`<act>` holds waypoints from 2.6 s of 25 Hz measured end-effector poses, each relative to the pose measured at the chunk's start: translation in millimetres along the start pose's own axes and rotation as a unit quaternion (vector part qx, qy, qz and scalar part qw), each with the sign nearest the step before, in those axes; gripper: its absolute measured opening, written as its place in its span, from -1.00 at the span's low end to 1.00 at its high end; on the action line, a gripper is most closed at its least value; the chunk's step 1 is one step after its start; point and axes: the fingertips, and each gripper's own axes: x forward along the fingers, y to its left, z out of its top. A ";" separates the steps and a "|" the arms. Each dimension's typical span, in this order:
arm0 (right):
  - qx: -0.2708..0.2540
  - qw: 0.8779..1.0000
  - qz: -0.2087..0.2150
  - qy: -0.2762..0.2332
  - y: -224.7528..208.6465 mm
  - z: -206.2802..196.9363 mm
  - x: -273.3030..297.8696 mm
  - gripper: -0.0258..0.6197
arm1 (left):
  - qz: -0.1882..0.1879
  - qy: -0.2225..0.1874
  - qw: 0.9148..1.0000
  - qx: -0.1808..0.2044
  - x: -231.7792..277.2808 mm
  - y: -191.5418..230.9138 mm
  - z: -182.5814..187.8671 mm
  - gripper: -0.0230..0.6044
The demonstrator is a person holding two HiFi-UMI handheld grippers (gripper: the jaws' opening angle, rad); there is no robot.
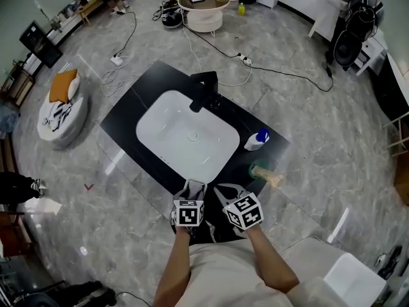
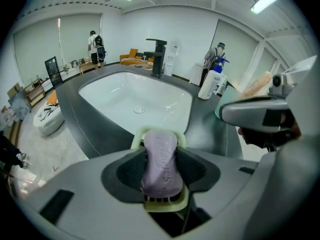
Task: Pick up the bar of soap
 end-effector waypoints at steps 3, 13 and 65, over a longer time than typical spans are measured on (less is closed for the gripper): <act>0.002 1.000 -0.001 -0.002 -2.4 -0.3 -0.8 -0.91 | -0.003 0.000 1.000 0.007 0.2 -0.4 -0.3 -0.31; 0.008 1.000 -0.007 -0.012 -8.1 3.6 -8.1 -0.91 | 0.001 -0.018 1.000 0.014 -9.7 0.4 -0.4 -0.32; -0.032 0.993 -0.007 -0.110 10.6 50.6 -34.5 -0.91 | 0.119 -0.337 0.932 0.064 -193.6 34.3 125.1 -0.32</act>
